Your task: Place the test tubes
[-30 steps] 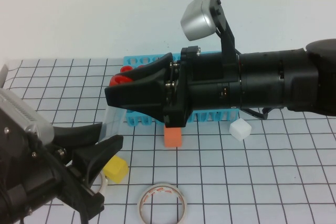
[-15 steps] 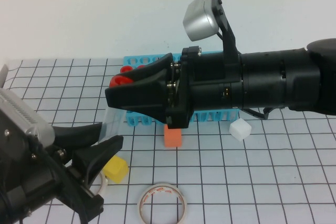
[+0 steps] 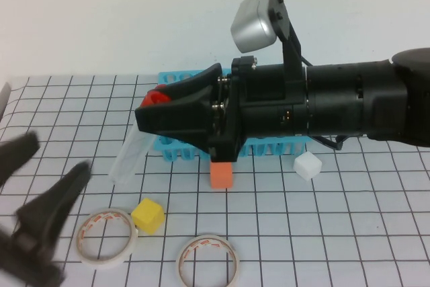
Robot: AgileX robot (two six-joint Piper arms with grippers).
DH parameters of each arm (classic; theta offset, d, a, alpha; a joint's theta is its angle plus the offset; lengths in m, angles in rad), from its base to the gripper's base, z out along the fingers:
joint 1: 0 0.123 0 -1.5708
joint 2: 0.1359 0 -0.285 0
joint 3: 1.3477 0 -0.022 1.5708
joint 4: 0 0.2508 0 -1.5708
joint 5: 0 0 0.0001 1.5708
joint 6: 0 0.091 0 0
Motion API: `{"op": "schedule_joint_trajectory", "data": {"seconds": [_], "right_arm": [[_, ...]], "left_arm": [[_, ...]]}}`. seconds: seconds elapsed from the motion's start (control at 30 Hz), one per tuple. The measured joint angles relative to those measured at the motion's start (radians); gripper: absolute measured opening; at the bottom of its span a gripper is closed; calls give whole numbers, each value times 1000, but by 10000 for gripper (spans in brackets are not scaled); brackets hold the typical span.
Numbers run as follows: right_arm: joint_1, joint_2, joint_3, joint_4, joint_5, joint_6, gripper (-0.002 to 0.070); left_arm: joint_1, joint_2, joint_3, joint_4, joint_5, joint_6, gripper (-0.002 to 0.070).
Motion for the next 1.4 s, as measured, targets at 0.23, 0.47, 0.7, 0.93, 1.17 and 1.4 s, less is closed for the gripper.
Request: {"op": "schedule_joint_trajectory", "data": {"seconds": [0.23,0.47,0.7,0.93,1.17,1.4], "right_arm": [[0,0,-2,0,-71,-4,288],[0,0,-2,-19,-125,-58,288],[2,0,-2,-94,-189,-81,288],[2,0,-2,-105,-252,-91,288],[2,26,-2,-101,-244,-95,288],[2,59,-2,-101,-237,-129,288]], "left_arm": [[0,-290,188,-2,-1,-78,79],[0,-549,331,27,-1,-139,5],[0,-581,378,108,-1,-135,0],[0,-584,386,112,3,-137,0],[0,-584,386,112,3,-150,0],[0,-584,386,112,3,-156,0]]}}
